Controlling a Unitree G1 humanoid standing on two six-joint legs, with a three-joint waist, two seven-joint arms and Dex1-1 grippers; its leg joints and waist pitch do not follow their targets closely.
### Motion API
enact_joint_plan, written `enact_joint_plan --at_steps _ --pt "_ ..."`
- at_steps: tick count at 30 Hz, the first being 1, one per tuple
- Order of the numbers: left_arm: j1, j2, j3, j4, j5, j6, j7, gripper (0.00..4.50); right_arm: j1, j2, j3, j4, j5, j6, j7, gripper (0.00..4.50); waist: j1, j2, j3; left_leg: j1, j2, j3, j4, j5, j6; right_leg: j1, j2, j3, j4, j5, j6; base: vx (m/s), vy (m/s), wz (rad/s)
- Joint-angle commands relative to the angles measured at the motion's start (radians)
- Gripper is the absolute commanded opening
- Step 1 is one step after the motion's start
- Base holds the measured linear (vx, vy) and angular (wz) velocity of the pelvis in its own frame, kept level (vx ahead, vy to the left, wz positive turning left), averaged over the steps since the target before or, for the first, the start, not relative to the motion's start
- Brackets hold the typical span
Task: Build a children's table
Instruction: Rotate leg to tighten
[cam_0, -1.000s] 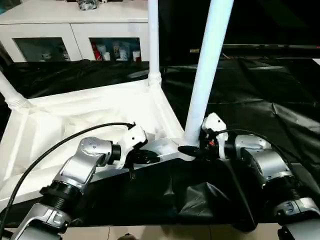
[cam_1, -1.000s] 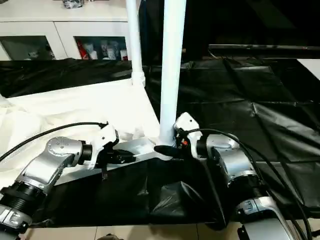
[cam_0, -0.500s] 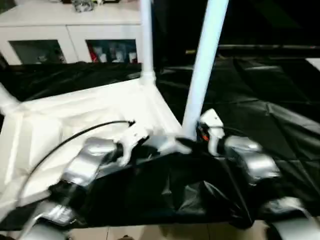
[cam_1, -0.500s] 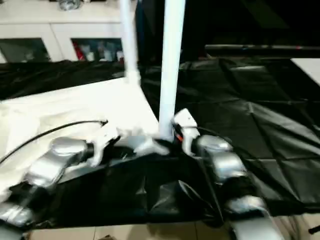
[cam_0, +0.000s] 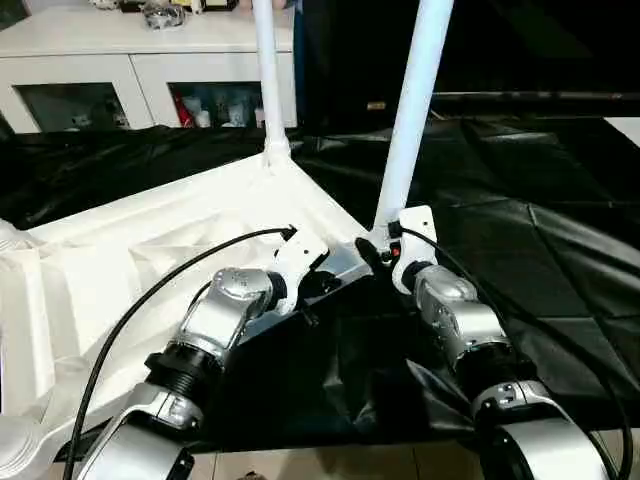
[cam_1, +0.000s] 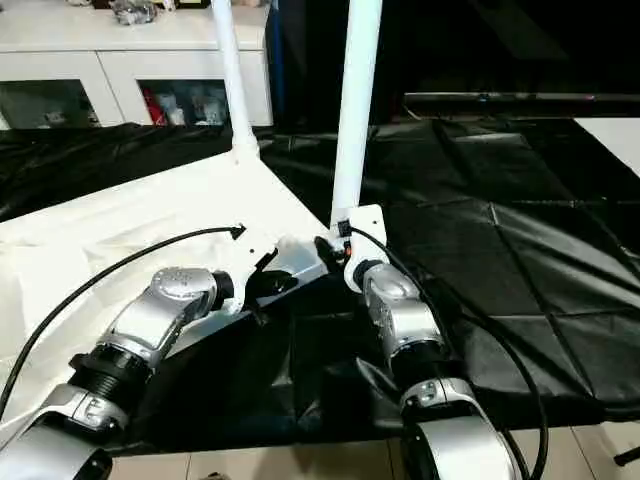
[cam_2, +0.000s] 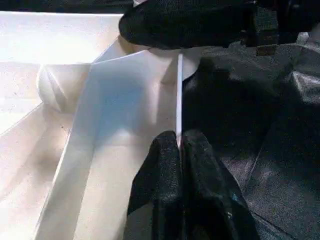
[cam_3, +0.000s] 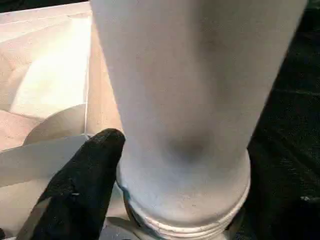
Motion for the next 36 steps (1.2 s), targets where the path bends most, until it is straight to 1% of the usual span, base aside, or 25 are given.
enact_joint_plan --at_steps 1,2,3,4,5,6,7,8,9,10,11,12,13,14,16,18,19,20,23,24,27,28,31,36 --pt "0.004 0.003 -0.006 -0.044 -0.019 -0.025 -0.031 0.00 -0.003 -0.009 0.038 0.014 -0.015 0.000 0.056 3.84 -0.003 0.001 -0.063 0.009 0.045 -0.020 -0.078 -0.199 0.006 0.046 -0.093 0.053 -0.080 -0.221 -0.167 0.000 0.000 0.00" --pt "0.015 0.019 -0.010 -0.058 -0.026 -0.039 -0.063 0.00 0.001 -0.033 0.052 -0.003 -0.017 -0.013 0.113 3.84 -0.002 -0.002 -0.064 0.008 0.046 -0.019 -0.075 -0.183 0.012 0.048 -0.093 0.053 -0.078 -0.193 -0.173 0.000 0.000 0.00" --pt "0.021 0.028 -0.011 -0.066 -0.032 -0.050 -0.084 0.00 0.005 -0.045 0.057 -0.017 -0.010 -0.016 0.155 3.84 -0.002 -0.002 -0.064 0.008 0.046 -0.019 -0.075 -0.183 0.012 0.048 -0.093 0.053 -0.078 -0.193 -0.173 0.000 0.000 0.00" --pt "0.036 0.050 -0.010 -0.083 -0.046 -0.067 -0.127 0.00 0.016 -0.080 0.071 -0.058 0.006 -0.021 0.263 3.84 -0.001 -0.002 -0.068 0.000 0.044 -0.019 -0.071 -0.140 0.031 0.054 -0.092 0.052 -0.068 -0.124 -0.187 0.000 0.000 0.00" --pt "0.036 0.050 -0.010 -0.083 -0.046 -0.067 -0.127 0.00 0.016 -0.080 0.071 -0.058 0.006 -0.021 0.263 3.84 -0.001 -0.004 -0.070 0.001 0.047 -0.019 -0.067 -0.117 0.047 0.055 -0.091 0.053 -0.062 -0.070 -0.194 0.000 0.000 0.00" --pt "0.049 0.068 -0.007 -0.097 -0.060 -0.081 -0.165 0.00 0.028 -0.117 0.095 -0.091 0.007 -0.034 0.349 3.84 0.000 -0.004 -0.070 0.000 0.044 -0.017 -0.065 -0.104 0.055 0.054 -0.089 0.052 -0.060 -0.049 -0.201 0.000 0.000 0.00" --pt "0.057 0.079 -0.008 -0.108 -0.069 -0.085 -0.189 0.00 0.038 -0.141 0.113 -0.112 0.008 -0.041 0.403 3.84 0.002 -0.006 -0.073 0.000 0.044 -0.015 -0.061 -0.083 0.070 0.055 -0.088 0.051 -0.054 -0.007 -0.212 0.000 0.000 0.00" --pt "0.062 0.085 -0.008 -0.114 -0.074 -0.088 -0.205 0.00 0.044 -0.154 0.122 -0.123 0.007 -0.045 0.436 3.84 0.006 -0.004 -0.074 -0.003 0.044 -0.014 -0.058 -0.068 0.085 0.057 -0.087 0.050 -0.051 0.022 -0.221 0.000 0.000 0.00" --pt "0.062 0.085 -0.008 -0.114 -0.074 -0.088 -0.205 0.00 0.044 -0.154 0.122 -0.123 0.007 -0.045 0.436 3.84 0.006 -0.004 -0.073 -0.004 0.044 -0.014 -0.058 -0.067 0.092 0.055 -0.088 0.050 -0.051 0.027 -0.226 0.000 0.000 0.00" --pt "0.078 0.108 -0.008 -0.136 -0.090 -0.090 -0.248 0.00 0.066 -0.198 0.144 -0.169 0.020 -0.044 0.532 3.84 0.008 -0.007 -0.070 -0.003 0.044 -0.013 -0.058 -0.082 0.098 0.055 -0.088 0.048 -0.054 0.003 -0.225 0.000 0.000 0.00" --pt "0.083 0.117 -0.009 -0.144 -0.095 -0.087 -0.263 0.00 0.072 -0.212 0.151 -0.184 0.025 -0.039 0.562 3.84 0.008 -0.008 -0.069 -0.001 0.048 -0.012 -0.059 -0.090 0.100 0.053 -0.089 0.049 -0.056 -0.024 -0.228 0.000 0.000 0.00" --pt "0.095 0.136 -0.011 -0.162 -0.104 -0.083 -0.295 0.00 0.085 -0.244 0.165 -0.210 0.033 -0.031 0.623 3.84 0.010 -0.006 -0.068 -0.002 0.047 -0.013 -0.059 -0.099 0.099 0.054 -0.089 0.047 -0.058 -0.046 -0.224 0.000 0.000 0.00" --pt "0.105 0.154 -0.013 -0.174 -0.110 -0.083 -0.320 0.00 0.094 -0.272 0.175 -0.229 0.040 -0.023 0.674 3.84 0.011 -0.009 -0.068 0.001 0.049 -0.012 -0.060 -0.110 0.098 0.053 -0.087 0.048 -0.060 -0.073 -0.219 0.000 0.000 0.00" --pt "0.113 0.166 -0.011 -0.182 -0.113 -0.083 -0.336 0.00 0.103 -0.293 0.181 -0.247 0.048 -0.012 0.721 3.84 0.011 -0.008 -0.065 0.000 0.050 -0.013 -0.061 -0.120 0.097 0.052 -0.087 0.048 -0.063 -0.100 -0.214 0.000 0.000 0.00" --pt "0.126 0.187 -0.003 -0.195 -0.120 -0.084 -0.362 0.00 0.117 -0.325 0.191 -0.275 0.056 0.003 0.788 3.84 0.012 -0.007 -0.063 0.002 0.049 -0.012 -0.062 -0.135 0.092 0.048 -0.086 0.049 -0.068 -0.143 -0.209 0.000 0.000 0.00" --pt "0.128 0.190 -0.003 -0.198 -0.122 -0.084 -0.367 0.00 0.119 -0.330 0.193 -0.279 0.056 0.004 0.796 3.84 0.012 -0.007 -0.062 0.001 0.049 -0.013 -0.063 -0.140 0.086 0.048 -0.087 0.049 -0.070 -0.167 -0.205 0.000 0.000 0.00" --pt "0.132 0.203 0.002 -0.195 -0.124 -0.086 -0.376 0.00 0.117 -0.338 0.194 -0.272 0.045 -0.009 0.796 3.84 0.012 -0.011 -0.061 0.004 0.049 -0.013 -0.064 -0.149 0.077 0.045 -0.089 0.050 -0.074 -0.204 -0.198 0.000 0.000 0.00" --pt "0.134 0.208 0.004 -0.195 -0.125 -0.087 -0.379 0.00 0.114 -0.339 0.194 -0.265 0.040 -0.013 0.793 3.84 0.012 -0.010 -0.062 0.002 0.049 -0.014 -0.065 -0.145 0.072 0.046 -0.090 0.050 -0.074 -0.215 -0.194 0.000 0.000 0.00" --pt "0.139 0.218 0.008 -0.199 -0.125 -0.085 -0.385 0.00 0.109 -0.336 0.193 -0.255 0.041 -0.014 0.793 3.84 0.012 -0.010 -0.063 0.002 0.048 -0.014 -0.064 -0.133 0.070 0.046 -0.089 0.050 -0.073 -0.210 -0.188 0.000 0.000 0.00" --pt "0.139 0.221 0.009 -0.202 -0.126 -0.083 -0.388 0.00 0.107 -0.334 0.193 -0.256 0.047 -0.011 0.798 3.58 0.012 -0.011 -0.064 0.001 0.048 -0.014 -0.064 -0.122 0.072 0.048 -0.089 0.049 -0.071 -0.192 -0.192 0.000 0.000 0.00" --pt "0.139 0.223 0.009 -0.203 -0.128 -0.081 -0.390 0.00 0.105 -0.325 0.189 -0.258 0.058 -0.002 0.808 3.46 0.012 -0.009 -0.066 0.000 0.048 -0.014 -0.062 -0.102 0.082 0.047 -0.086 0.048 -0.065 -0.144 -0.204 0.000 0.000 0.00" --pt "0.140 0.223 0.010 -0.204 -0.127 -0.081 -0.392 0.00 0.105 -0.324 0.189 -0.258 0.057 -0.002 0.810 3.33 0.012 -0.009 -0.068 0.000 0.048 -0.014 -0.061 -0.097 0.084 0.047 -0.086 0.048 -0.063 -0.127 -0.209 0.000 0.000 0.00" --pt "0.137 0.223 0.010 -0.198 -0.126 -0.083 -0.393 0.00 0.102 -0.320 0.189 -0.251 0.056 -0.001 0.813 3.00 0.013 -0.008 -0.066 0.001 0.047 -0.013 -0.061 -0.109 0.084 0.047 -0.086 0.048 -0.065 -0.131 -0.212 0.000 0.000 0.00" --pt "0.140 0.223 0.006 -0.200 -0.127 -0.081 -0.395 0.00 0.112 -0.311 0.190 -0.246 0.052 -0.006 0.804 2.80 0.013 -0.009 -0.067 0.000 0.047 -0.014 -0.061 -0.110 0.079 0.049 -0.087 0.048 -0.064 -0.140 -0.207 0.000 0.000 0.00"
